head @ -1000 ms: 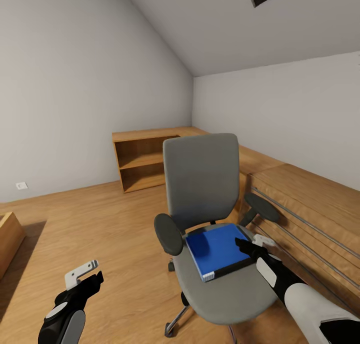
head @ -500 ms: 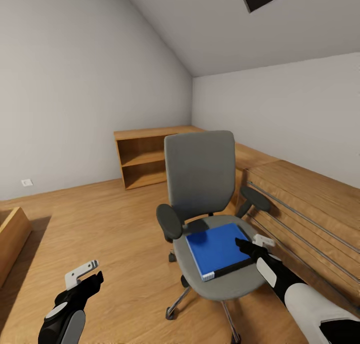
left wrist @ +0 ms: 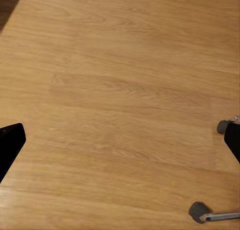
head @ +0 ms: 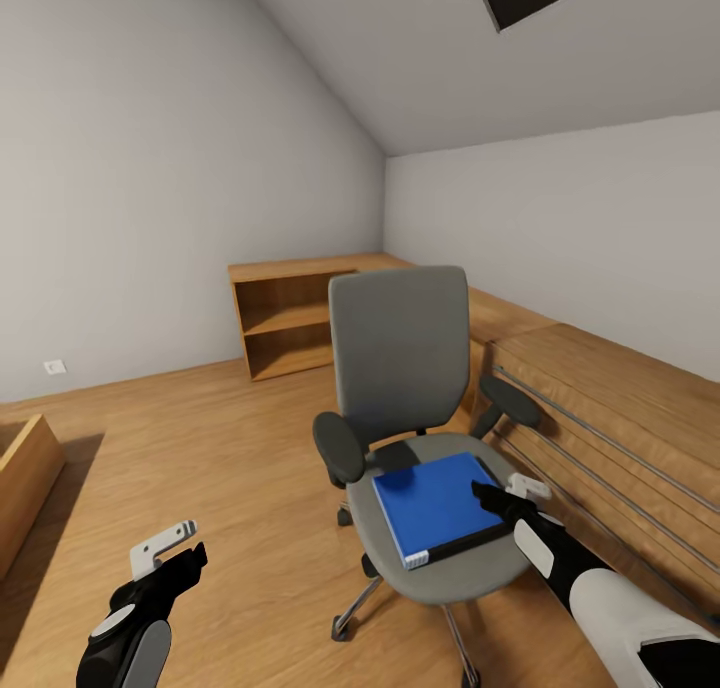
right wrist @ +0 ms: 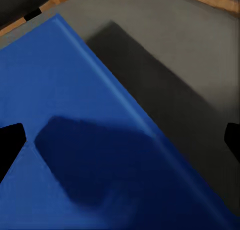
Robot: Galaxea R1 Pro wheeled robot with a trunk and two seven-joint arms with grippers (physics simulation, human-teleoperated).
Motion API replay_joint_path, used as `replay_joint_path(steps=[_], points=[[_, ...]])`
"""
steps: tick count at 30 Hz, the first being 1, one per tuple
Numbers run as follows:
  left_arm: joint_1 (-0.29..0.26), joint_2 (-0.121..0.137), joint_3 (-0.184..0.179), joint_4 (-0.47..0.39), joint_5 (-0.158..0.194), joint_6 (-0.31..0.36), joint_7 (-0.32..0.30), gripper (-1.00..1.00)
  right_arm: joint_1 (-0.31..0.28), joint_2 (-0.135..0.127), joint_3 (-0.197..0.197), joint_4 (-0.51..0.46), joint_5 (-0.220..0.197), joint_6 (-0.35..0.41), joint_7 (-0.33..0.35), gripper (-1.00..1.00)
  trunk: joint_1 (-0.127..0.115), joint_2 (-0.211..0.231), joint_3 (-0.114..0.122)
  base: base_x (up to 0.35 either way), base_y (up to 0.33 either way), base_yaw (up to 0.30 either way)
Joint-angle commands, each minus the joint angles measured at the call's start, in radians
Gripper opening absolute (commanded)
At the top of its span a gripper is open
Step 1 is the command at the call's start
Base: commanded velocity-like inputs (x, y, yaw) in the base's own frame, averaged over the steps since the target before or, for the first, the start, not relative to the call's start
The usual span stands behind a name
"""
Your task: In the bedroom, organize the workspace by keeping the computer under the desk, ensuring the monitor is on the desk, placing the keyboard on the desk next to the monitor, placing the mouse on the desk next to the keyboard, moving the folder from the swivel chair onto the desk next to the mouse, stacking the notebook on top of the folder with the pen on top of the notebook, and positioning the swivel chair next to the desk.
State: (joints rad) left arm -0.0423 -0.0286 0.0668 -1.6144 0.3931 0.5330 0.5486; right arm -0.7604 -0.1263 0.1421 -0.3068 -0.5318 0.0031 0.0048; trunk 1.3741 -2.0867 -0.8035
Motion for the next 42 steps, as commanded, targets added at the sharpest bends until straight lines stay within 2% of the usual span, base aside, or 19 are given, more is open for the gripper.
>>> replay_joint_path(steps=[1,12,27,42], points=[[-0.001,-0.001,0.001,-0.001,0.010,0.002,0.007,1.00,0.000,-0.001,0.007,-0.001,-0.010,0.000,0.001,1.00,-0.004,0.007,0.002,0.000,0.000,0.000],[-0.001,-0.001,0.001,0.002,0.010,0.002,0.007,1.00,0.000,-0.001,0.007,-0.005,-0.010,-0.003,0.002,1.00,-0.046,0.084,0.037,0.000,0.000,0.000],[-0.001,-0.001,0.001,0.005,0.009,0.002,0.006,1.00,0.000,-0.001,0.007,-0.026,-0.010,-0.027,0.009,1.00,-0.046,0.084,0.037,0.003,0.000,0.000],[-0.001,-0.001,-0.001,0.005,0.007,0.002,0.005,1.00,0.000,0.002,0.011,-0.031,-0.010,-0.029,0.009,1.00,-0.046,0.084,0.037,0.168,0.000,0.000]])
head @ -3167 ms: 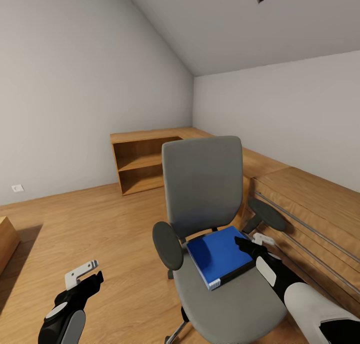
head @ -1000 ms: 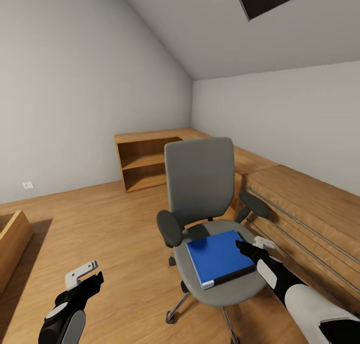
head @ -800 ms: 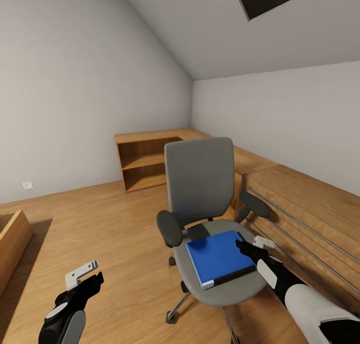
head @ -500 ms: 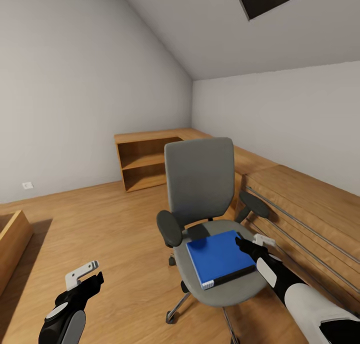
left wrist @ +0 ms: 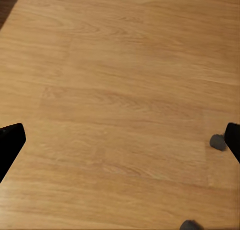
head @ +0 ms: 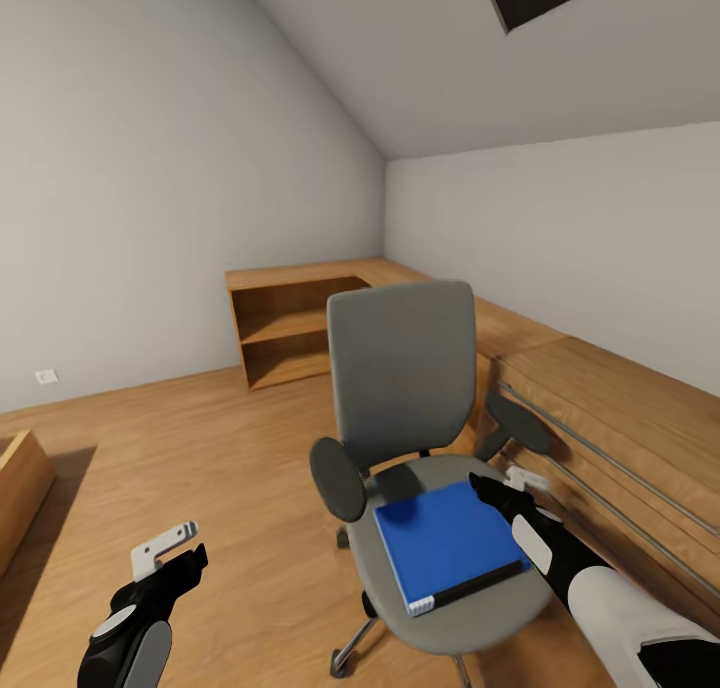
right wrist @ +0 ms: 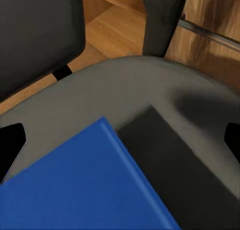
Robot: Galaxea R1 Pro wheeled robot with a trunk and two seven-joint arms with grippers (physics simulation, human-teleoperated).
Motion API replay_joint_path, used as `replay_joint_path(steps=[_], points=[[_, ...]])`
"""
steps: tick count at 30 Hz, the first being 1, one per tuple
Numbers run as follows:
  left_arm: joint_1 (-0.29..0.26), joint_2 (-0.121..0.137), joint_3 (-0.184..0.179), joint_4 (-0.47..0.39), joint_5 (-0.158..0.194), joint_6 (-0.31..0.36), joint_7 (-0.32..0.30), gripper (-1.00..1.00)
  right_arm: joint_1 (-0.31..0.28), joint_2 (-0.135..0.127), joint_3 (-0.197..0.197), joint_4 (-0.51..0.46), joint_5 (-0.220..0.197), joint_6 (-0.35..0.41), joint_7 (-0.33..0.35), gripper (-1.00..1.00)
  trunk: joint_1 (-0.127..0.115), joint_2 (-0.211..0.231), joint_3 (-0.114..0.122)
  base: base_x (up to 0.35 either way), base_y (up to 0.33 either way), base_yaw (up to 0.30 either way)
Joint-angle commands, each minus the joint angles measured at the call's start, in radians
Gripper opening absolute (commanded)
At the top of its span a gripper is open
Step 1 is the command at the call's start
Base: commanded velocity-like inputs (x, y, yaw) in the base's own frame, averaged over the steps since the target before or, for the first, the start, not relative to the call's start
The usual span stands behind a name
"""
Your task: In the bedroom, organize the workspace by keeping the computer under the desk, ensuring the monitor is on the desk, placing the keyboard on the desk next to the monitor, placing the mouse on the desk next to the keyboard, moving the folder from the swivel chair onto the desk next to the mouse, stacking the notebook on top of the folder with the pen on top of the notebook, and positioning the swivel chair next to the desk.
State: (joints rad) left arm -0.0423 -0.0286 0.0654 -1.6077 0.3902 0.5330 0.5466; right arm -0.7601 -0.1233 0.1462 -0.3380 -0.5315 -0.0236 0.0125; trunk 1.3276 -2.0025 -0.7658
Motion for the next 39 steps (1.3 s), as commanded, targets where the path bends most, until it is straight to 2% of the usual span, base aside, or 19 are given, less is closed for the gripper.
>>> replay_joint_path(steps=[1,16,28,35,39], points=[[-0.001,0.000,0.001,-0.001,0.010,0.002,0.006,1.00,-0.001,-0.001,0.007,0.001,-0.010,-0.002,0.001,1.00,0.000,0.000,-0.001,0.230,0.000,0.000],[-0.001,0.000,0.001,-0.001,0.010,0.002,0.006,1.00,-0.001,0.001,0.008,0.001,-0.010,-0.003,0.001,1.00,0.000,0.000,-0.001,0.178,0.000,0.000],[-0.001,-0.003,-0.003,-0.010,0.010,0.000,0.011,1.00,-0.001,0.001,0.012,0.009,-0.010,0.006,-0.012,1.00,0.000,0.000,-0.001,0.032,0.000,0.000],[-0.001,-0.004,-0.003,-0.011,0.010,-0.001,0.014,1.00,-0.001,0.002,0.013,0.011,-0.011,0.010,-0.064,1.00,0.027,-0.049,-0.023,0.000,0.000,0.000],[-0.001,-0.004,-0.002,-0.011,0.010,-0.001,0.014,1.00,-0.001,0.003,0.014,0.011,-0.011,0.010,-0.069,1.00,0.027,-0.049,-0.023,0.000,0.000,0.000]])
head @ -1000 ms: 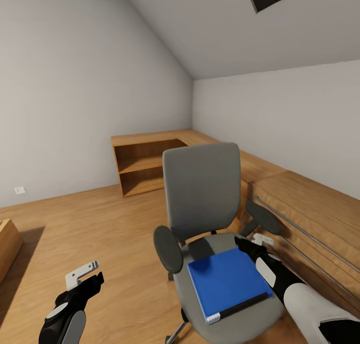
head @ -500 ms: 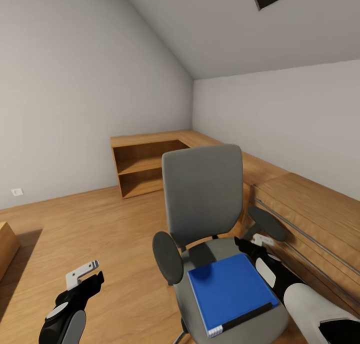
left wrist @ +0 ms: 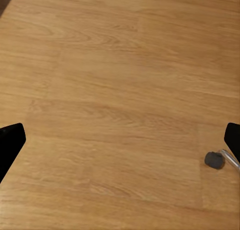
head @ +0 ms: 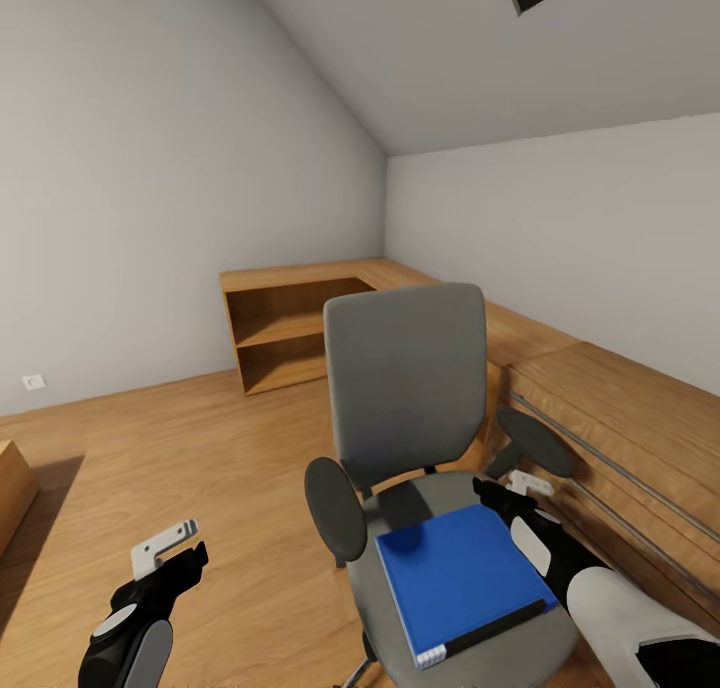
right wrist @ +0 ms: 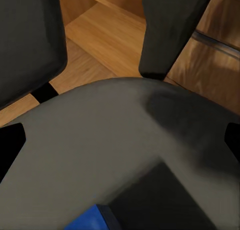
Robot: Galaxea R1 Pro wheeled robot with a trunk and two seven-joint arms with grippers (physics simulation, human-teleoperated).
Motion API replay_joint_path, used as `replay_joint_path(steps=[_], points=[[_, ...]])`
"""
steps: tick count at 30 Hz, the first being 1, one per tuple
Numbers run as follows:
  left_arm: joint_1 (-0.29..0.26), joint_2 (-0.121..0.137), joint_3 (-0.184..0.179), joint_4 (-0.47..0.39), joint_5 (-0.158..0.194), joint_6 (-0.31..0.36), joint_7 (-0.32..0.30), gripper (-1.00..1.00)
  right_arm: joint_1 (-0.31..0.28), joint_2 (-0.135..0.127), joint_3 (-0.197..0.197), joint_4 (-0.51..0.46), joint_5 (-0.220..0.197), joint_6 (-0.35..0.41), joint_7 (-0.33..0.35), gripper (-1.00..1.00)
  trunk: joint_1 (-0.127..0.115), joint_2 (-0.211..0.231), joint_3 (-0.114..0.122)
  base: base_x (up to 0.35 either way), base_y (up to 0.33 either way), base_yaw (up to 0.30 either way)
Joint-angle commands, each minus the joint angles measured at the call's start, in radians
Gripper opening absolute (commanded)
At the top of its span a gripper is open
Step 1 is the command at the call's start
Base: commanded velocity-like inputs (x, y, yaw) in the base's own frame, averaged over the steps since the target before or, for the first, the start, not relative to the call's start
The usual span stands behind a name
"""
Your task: In the bedroom, organize the workspace by keeping the computer under the desk, ensuring the monitor is on the desk, placing the keyboard on the desk next to the monitor, placing the mouse on the desk next to the keyboard, moving the folder from the swivel chair onto the desk next to the mouse, stacking the notebook on top of the folder with the pen on top of the notebook, and positioning the swivel chair next to the desk.
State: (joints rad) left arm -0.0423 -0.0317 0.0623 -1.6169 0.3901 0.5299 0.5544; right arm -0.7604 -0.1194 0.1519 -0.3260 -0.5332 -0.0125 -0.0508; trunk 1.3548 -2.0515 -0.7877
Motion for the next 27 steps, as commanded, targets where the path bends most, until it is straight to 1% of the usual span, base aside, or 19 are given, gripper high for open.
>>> replay_joint_path(steps=[1,3,8,11,12,13,14,16,20,27], points=[[-0.001,-0.001,0.001,-0.001,0.010,0.002,0.007,1.00,0.000,-0.001,0.009,-0.001,-0.009,-0.001,-0.006,1.00,0.000,0.000,-0.001,0.000,0.000,0.000],[-0.001,-0.001,0.001,-0.001,0.010,0.002,0.007,1.00,0.000,-0.001,0.009,-0.001,-0.009,-0.001,-0.007,1.00,0.000,0.000,-0.001,0.000,0.000,0.000],[-0.001,-0.001,0.001,-0.001,0.010,0.002,0.007,1.00,0.000,0.000,0.009,-0.001,-0.009,-0.001,-0.008,1.00,0.019,-0.035,-0.017,0.000,0.000,0.000],[-0.001,-0.001,0.001,-0.001,0.010,0.002,0.007,1.00,0.000,0.000,0.012,-0.001,-0.008,0.003,-0.009,1.00,0.019,-0.035,-0.017,0.000,0.000,0.000],[-0.001,-0.001,0.001,-0.001,0.010,0.002,0.007,1.00,0.000,0.000,0.015,-0.001,-0.008,0.014,-0.009,1.00,0.019,-0.035,-0.017,0.000,0.000,0.000],[-0.001,-0.001,0.001,-0.001,0.010,0.002,0.007,1.00,0.000,0.000,0.019,-0.004,-0.008,0.076,-0.009,1.00,0.019,-0.035,-0.017,0.000,0.000,0.000],[-0.001,-0.001,0.001,-0.001,0.011,0.002,0.007,1.00,0.000,0.000,0.020,-0.006,-0.008,0.105,-0.009,1.00,0.019,-0.035,-0.017,0.000,0.000,0.000],[-0.001,-0.001,0.001,-0.001,0.010,0.002,0.007,1.00,0.000,0.000,0.021,-0.009,-0.008,0.137,-0.008,1.00,0.019,-0.035,-0.017,0.000,0.000,0.000],[-0.001,-0.001,0.001,-0.001,0.010,0.002,0.007,1.00,0.000,0.000,0.023,-0.011,-0.008,0.169,-0.009,1.00,0.019,-0.035,-0.017,0.000,0.000,0.000],[-0.001,-0.001,0.001,-0.001,0.010,0.002,0.007,1.00,0.000,0.000,0.023,-0.012,-0.008,0.184,-0.027,1.00,0.019,-0.035,-0.017,0.000,0.000,0.000]])
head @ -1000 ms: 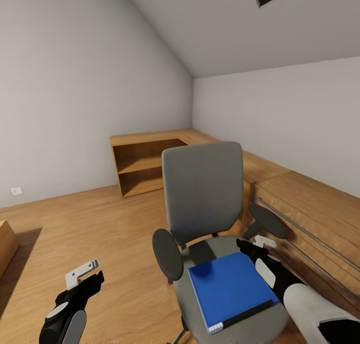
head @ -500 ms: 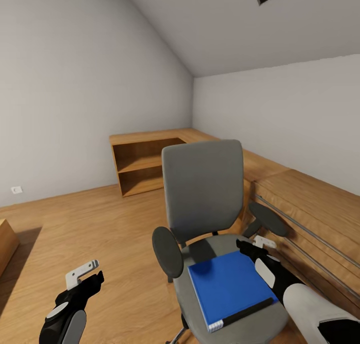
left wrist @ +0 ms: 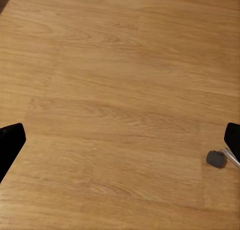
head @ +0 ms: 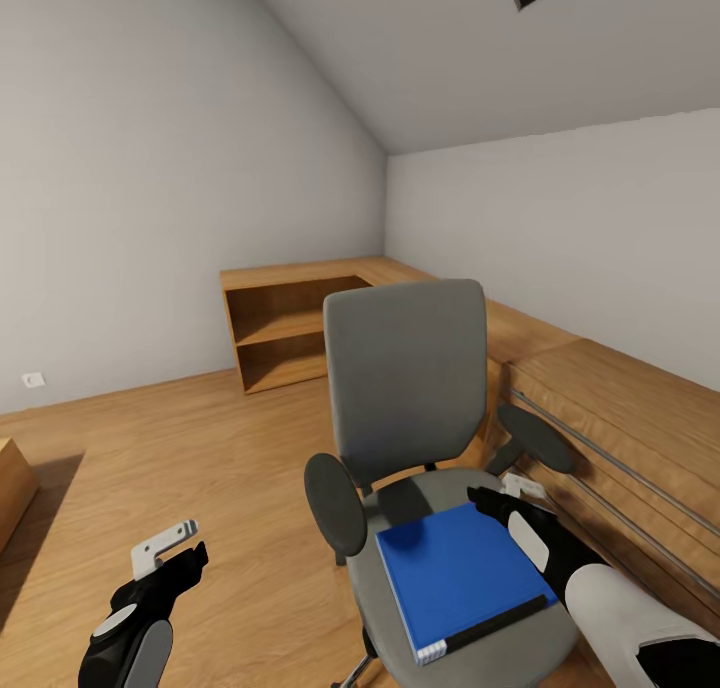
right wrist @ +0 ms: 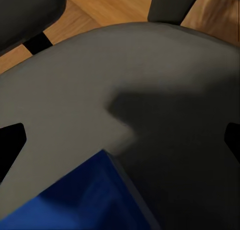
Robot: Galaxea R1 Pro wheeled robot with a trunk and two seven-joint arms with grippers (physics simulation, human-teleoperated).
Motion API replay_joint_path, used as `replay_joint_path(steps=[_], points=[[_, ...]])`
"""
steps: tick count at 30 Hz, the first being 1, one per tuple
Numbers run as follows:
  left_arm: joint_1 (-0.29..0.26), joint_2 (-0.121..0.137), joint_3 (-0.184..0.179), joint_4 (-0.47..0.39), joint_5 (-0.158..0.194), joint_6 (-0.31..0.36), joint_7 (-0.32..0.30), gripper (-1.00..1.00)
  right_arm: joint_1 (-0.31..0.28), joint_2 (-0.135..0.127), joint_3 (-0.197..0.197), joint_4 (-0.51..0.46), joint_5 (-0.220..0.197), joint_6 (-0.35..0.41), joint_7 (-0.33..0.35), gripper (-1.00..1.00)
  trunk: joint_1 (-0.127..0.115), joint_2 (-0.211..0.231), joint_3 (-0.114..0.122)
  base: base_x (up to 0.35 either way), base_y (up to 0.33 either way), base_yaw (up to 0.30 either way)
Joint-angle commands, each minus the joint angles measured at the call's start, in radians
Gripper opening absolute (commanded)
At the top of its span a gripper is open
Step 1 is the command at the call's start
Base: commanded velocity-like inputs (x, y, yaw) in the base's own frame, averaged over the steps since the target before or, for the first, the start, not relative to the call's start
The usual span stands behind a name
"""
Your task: In the bedroom, organize the workspace by keeping the computer under the desk, ensuring the monitor is on the desk, placing the keyboard on the desk next to the monitor, placing the mouse on the desk next to the keyboard, moving the folder from the swivel chair onto the desk next to the mouse, stacking the notebook on top of the folder with the pen on top of the notebook, and positioning the swivel chair next to the desk.
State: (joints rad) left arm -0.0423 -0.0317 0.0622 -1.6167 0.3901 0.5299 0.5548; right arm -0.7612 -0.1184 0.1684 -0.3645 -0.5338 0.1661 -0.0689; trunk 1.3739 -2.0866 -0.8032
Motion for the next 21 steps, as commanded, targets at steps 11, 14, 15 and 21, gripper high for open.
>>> replay_joint_path(steps=[11,14,15,21], points=[[-0.001,0.002,0.002,0.000,0.012,0.005,0.001,1.00,0.000,-0.002,0.006,0.025,-0.008,0.018,-0.023,1.00,0.000,0.000,-0.001,-0.001,0.000,0.000],[-0.001,0.002,0.002,0.001,0.012,0.005,0.000,1.00,0.000,-0.002,0.006,0.025,-0.008,0.018,-0.023,1.00,0.000,0.000,-0.001,-0.098,0.000,0.000],[-0.001,0.002,0.002,0.002,0.012,0.005,0.000,1.00,0.000,-0.003,0.006,0.025,-0.008,0.018,-0.023,1.00,0.000,0.000,-0.001,-0.226,0.000,0.000],[-0.001,0.003,0.002,0.003,0.012,0.005,0.000,1.00,0.000,-0.003,0.006,0.025,-0.008,0.018,-0.023,1.00,0.000,0.000,-0.001,-0.098,0.000,0.000]])
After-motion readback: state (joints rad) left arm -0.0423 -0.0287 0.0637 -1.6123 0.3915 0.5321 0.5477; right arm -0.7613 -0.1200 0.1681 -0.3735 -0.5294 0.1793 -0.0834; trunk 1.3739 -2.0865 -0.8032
